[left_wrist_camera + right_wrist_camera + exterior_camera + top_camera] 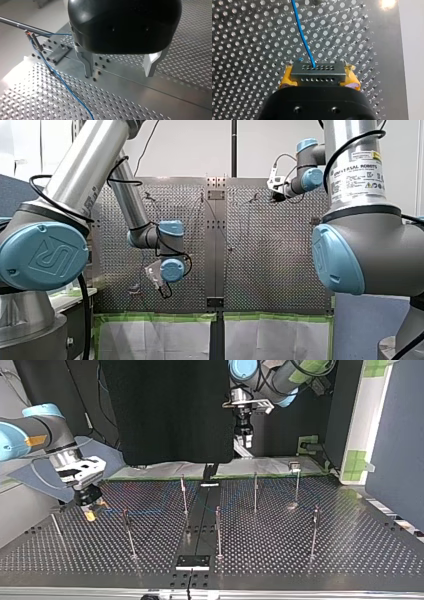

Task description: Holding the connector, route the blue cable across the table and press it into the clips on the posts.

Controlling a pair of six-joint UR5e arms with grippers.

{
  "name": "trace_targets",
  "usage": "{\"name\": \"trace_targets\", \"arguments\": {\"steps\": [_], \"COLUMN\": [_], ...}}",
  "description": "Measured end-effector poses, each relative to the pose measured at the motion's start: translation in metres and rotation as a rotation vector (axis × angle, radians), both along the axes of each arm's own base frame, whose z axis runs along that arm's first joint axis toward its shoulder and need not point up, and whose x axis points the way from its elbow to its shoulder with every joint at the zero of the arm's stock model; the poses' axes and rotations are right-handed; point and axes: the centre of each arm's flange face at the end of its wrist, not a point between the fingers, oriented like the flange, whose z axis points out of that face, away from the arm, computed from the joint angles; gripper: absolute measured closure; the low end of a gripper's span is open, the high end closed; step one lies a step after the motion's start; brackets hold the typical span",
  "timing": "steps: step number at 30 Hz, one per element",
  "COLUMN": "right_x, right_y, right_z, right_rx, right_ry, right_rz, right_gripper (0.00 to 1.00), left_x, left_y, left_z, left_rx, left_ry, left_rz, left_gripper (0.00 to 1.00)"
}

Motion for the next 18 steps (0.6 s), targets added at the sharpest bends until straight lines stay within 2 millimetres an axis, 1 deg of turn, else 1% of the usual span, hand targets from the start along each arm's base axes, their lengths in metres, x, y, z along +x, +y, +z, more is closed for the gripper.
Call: {"name": "trace_targets", "arguments": {"steps": [8,14,18], "right_x": [0.000,-0.001,-0.002], "right_y": [0.000,0.000,-0.001], "right_z": [0.000,0.000,0.000], "right_rx": [0.000,0.001,0.000], "right_ry": [0.000,0.000,0.000], "right_rz": [0.000,-0.001,-0.007], "right_gripper": [1.00,1.00,1.00], "left_x": [-0.033,-0.055,-0.060], "left_y": [0.020,0.033,0.036], "left_z": [-0.021,-0.032,-0.035], "left_rx": [0.045,0.074,0.080], "left_ry": [0.073,0.120,0.130], "left_rz": [0.003,0.001,0.002], "left_gripper": [0.02,0.02,0.02]}}
